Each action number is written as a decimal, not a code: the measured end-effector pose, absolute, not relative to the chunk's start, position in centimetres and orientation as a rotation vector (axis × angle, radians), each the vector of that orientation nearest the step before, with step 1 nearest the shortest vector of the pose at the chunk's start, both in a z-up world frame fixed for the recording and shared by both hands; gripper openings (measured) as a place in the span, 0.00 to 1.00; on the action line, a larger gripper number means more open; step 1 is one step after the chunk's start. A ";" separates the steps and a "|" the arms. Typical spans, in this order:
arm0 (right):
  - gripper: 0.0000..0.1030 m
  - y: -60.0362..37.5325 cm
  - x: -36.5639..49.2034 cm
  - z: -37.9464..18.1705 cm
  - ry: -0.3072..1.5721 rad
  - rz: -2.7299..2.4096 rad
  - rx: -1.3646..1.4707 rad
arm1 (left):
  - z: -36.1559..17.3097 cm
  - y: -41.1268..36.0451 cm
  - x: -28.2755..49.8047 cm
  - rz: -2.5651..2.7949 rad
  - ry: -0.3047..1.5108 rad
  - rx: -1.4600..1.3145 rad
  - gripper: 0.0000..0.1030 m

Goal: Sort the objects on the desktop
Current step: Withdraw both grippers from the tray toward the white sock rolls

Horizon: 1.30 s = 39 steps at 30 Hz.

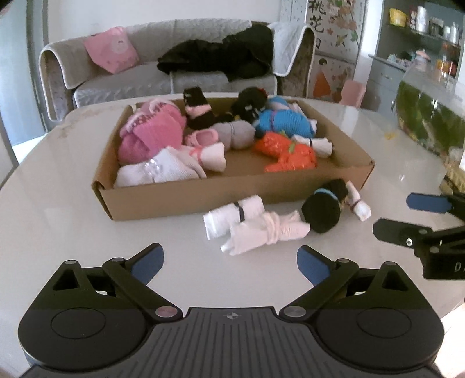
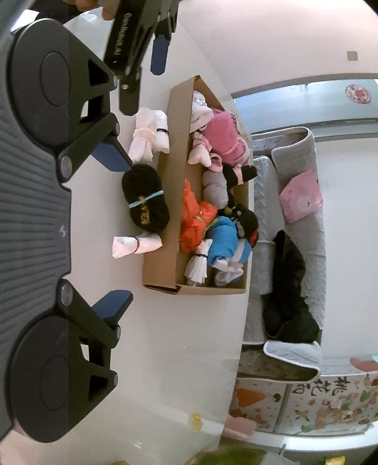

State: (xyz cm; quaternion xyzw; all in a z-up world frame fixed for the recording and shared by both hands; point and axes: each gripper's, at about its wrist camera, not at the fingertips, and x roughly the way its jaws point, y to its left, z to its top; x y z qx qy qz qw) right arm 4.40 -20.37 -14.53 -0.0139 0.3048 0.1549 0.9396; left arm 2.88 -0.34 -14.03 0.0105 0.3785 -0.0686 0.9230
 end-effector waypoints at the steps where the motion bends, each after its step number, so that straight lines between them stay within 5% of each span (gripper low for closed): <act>1: 0.84 -20.5 4.0 -14.7 0.621 0.315 -0.028 | -14.3 -0.5 3.0 -0.142 0.782 0.025 0.97; 27: 0.92 -18.4 7.9 -16.4 0.658 0.280 0.164 | -13.6 4.0 3.1 -0.056 0.780 -0.054 0.97; 31: 0.84 -16.8 6.8 -16.7 0.700 0.379 0.117 | -13.4 4.9 2.8 -0.045 0.772 -0.067 0.97; 39: 0.89 -18.9 1.4 -15.9 0.690 0.414 0.027 | -13.5 6.2 2.2 -0.042 0.772 -0.067 0.97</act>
